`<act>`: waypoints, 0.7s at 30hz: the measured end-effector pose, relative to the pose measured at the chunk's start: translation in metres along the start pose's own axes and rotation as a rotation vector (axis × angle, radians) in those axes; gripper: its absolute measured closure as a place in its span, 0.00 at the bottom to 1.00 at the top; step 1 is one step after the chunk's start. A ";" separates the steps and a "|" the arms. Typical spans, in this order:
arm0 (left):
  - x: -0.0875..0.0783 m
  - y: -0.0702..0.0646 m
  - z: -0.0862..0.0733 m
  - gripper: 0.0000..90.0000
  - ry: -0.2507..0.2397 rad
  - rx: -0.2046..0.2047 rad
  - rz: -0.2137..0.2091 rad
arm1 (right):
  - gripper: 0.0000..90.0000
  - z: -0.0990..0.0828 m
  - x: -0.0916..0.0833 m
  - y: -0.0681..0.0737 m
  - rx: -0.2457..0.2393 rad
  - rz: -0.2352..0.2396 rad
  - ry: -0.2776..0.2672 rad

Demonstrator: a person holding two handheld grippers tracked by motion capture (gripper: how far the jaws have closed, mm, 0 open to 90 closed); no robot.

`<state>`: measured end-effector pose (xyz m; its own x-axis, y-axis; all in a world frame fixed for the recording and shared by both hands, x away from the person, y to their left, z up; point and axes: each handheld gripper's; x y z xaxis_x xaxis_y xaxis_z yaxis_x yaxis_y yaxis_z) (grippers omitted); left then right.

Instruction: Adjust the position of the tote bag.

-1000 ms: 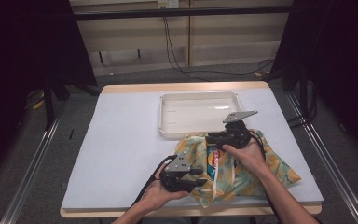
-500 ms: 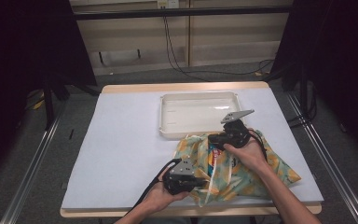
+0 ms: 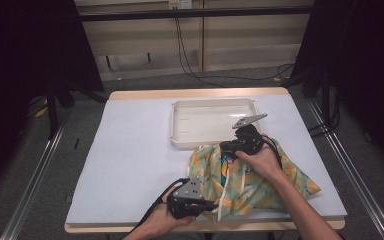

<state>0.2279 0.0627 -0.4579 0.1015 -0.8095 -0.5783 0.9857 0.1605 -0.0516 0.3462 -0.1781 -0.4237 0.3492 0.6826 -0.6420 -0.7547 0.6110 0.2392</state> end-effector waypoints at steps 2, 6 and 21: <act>0.001 -0.003 0.002 1.00 0.014 0.012 -0.016 | 0.99 0.000 -0.001 0.001 -0.003 -0.004 0.001; 0.003 -0.001 0.005 0.83 -0.007 -0.022 0.006 | 0.91 0.001 -0.005 0.005 -0.012 0.011 0.002; 0.024 0.027 0.035 0.52 -0.187 -0.161 0.097 | 0.68 0.005 -0.063 0.008 0.013 0.023 -0.172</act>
Point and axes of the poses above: each handheld gripper's, and its own axes: x roughly forward along the jaws, z roughly out of its top, y roughly to its left, and after that the axes turned 7 degrees about z, right-handed
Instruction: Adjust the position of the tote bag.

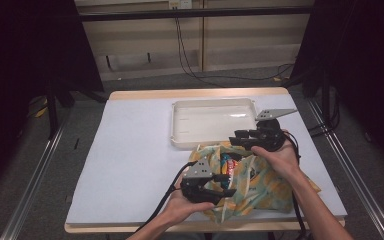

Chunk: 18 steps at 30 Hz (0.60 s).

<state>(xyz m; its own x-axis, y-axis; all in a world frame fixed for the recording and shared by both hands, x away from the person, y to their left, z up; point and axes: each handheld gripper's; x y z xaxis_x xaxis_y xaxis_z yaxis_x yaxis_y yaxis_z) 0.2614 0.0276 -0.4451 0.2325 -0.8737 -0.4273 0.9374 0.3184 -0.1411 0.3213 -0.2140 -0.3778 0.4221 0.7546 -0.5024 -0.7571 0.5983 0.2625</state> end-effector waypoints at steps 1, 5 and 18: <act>0.007 0.003 -0.001 0.50 0.007 -0.027 -0.014 | 0.66 0.001 -0.002 -0.001 -0.006 -0.005 0.001; 0.018 0.000 -0.002 0.43 0.018 -0.032 -0.038 | 0.66 0.001 0.003 -0.001 -0.009 0.000 0.015; 0.011 -0.014 0.001 1.00 0.046 0.033 -0.149 | 0.62 -0.010 0.000 0.014 -0.048 0.011 0.028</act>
Point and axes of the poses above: each handheld gripper's, and its own axes: x roughly forward along the jaws, z roughly out of its top, y roughly to its left, and after that the axes turned 7 degrees about z, right-handed
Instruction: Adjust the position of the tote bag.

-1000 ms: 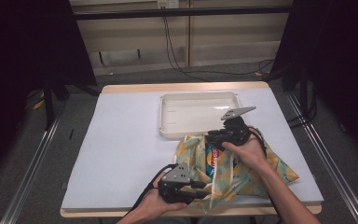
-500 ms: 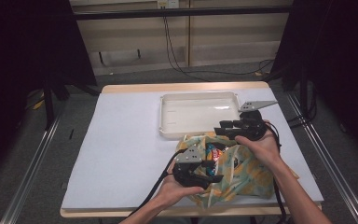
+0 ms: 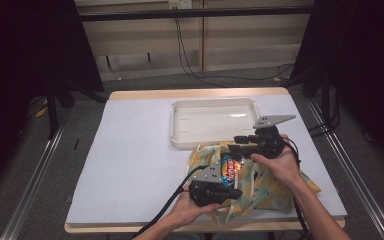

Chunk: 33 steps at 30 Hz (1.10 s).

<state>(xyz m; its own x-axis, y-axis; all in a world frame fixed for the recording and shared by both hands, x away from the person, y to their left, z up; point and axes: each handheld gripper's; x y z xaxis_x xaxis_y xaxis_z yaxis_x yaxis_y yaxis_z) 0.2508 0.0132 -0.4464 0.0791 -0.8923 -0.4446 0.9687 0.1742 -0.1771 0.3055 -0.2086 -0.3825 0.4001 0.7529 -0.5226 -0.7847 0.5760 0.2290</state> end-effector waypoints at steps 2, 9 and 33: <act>-0.008 -0.003 -0.002 1.00 0.006 0.013 -0.015 | 0.62 -0.009 -0.008 0.006 -0.009 0.008 0.004; -0.029 0.010 -0.005 0.88 -0.020 -0.020 0.054 | 0.56 -0.033 -0.032 0.010 -0.001 0.006 0.015; -0.024 0.039 -0.022 0.69 0.035 -0.079 0.190 | 1.00 -0.066 -0.034 0.004 -0.020 0.017 0.090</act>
Point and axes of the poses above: each handheld gripper's, and its own axes: x roughly forward along the jaws, z roughly out of its top, y roughly to its left, and after that the axes turned 7 degrees about z, right-handed
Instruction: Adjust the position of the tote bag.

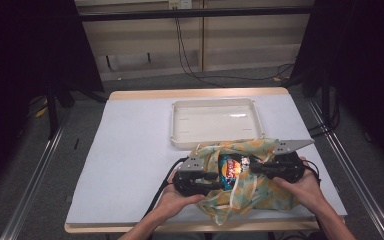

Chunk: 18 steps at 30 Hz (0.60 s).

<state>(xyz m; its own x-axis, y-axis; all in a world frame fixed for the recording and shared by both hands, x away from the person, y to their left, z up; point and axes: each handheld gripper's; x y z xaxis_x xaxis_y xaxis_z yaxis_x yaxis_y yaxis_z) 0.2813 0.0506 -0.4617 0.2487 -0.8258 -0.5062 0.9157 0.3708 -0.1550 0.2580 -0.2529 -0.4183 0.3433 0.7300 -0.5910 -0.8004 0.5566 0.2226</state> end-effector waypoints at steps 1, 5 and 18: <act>0.000 0.000 0.000 0.68 0.001 -0.001 0.001 | 1.00 -0.003 -0.007 0.005 0.000 0.011 -0.023; -0.002 0.001 0.000 0.67 0.004 0.002 0.008 | 1.00 -0.013 -0.025 0.019 0.000 0.014 -0.064; 0.002 -0.001 -0.002 0.64 0.027 0.009 0.018 | 1.00 -0.075 -0.070 0.039 0.048 -0.063 -0.066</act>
<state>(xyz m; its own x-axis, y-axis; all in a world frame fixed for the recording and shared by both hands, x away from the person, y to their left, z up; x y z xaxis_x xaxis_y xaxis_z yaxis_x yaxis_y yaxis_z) 0.2809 0.0493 -0.4643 0.2563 -0.8073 -0.5315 0.9141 0.3812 -0.1382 0.1664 -0.3120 -0.4263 0.4250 0.7168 -0.5528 -0.7522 0.6194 0.2248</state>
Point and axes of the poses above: each handheld gripper's, and its own axes: x roughly forward along the jaws, z roughly out of its top, y roughly to its left, and after that the axes turned 7 degrees about z, right-handed
